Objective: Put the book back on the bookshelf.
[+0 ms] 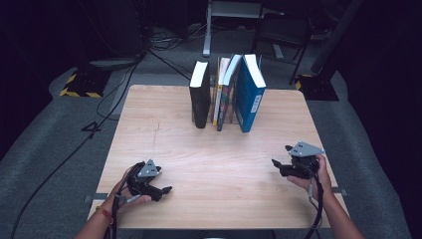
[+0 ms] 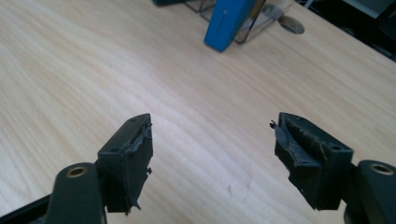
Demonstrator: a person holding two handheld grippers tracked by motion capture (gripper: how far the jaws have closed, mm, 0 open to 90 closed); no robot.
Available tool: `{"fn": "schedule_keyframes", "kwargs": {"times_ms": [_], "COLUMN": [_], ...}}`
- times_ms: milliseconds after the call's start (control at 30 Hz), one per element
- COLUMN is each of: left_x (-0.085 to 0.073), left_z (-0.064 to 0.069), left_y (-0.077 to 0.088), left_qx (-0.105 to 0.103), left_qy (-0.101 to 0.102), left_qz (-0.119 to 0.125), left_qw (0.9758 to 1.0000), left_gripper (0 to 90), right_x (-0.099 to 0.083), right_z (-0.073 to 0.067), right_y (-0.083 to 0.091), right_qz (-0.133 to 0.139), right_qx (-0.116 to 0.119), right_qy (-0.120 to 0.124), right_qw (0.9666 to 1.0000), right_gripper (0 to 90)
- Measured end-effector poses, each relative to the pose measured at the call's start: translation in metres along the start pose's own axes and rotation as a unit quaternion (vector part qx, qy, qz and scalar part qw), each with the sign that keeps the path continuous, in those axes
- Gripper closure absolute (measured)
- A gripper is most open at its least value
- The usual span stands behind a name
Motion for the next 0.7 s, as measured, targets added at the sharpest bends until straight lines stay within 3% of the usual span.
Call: {"fn": "schedule_keyframes", "kwargs": {"times_ms": [333, 700], "left_x": [0.0, 0.0], "left_z": [0.0, 0.0], "left_y": [0.0, 0.0], "left_qx": [0.0, 0.002], "left_qy": [0.0, 0.003], "left_qz": [0.0, 0.0], "left_qw": [1.0, 1.0], "left_gripper": [14.6, 14.6], "right_x": [-0.049, -0.09], "right_z": [-0.008, -0.01], "right_y": [0.008, 0.018], "right_qz": [-0.008, -0.015], "right_qx": [0.032, 0.031], "right_qy": [-0.01, -0.045], "right_qw": [0.9994, 0.9984], "right_gripper": [26.6, 23.2]}}
Point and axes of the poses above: each handheld gripper's, and its own axes: y roughly backward along the jaws, x roughly out of its top, z roughly to its right, the point moved 5 cm from there along -y, roughly forward along the jaws, and after that the axes turned 4 degrees about -y, right-handed, at the moved point
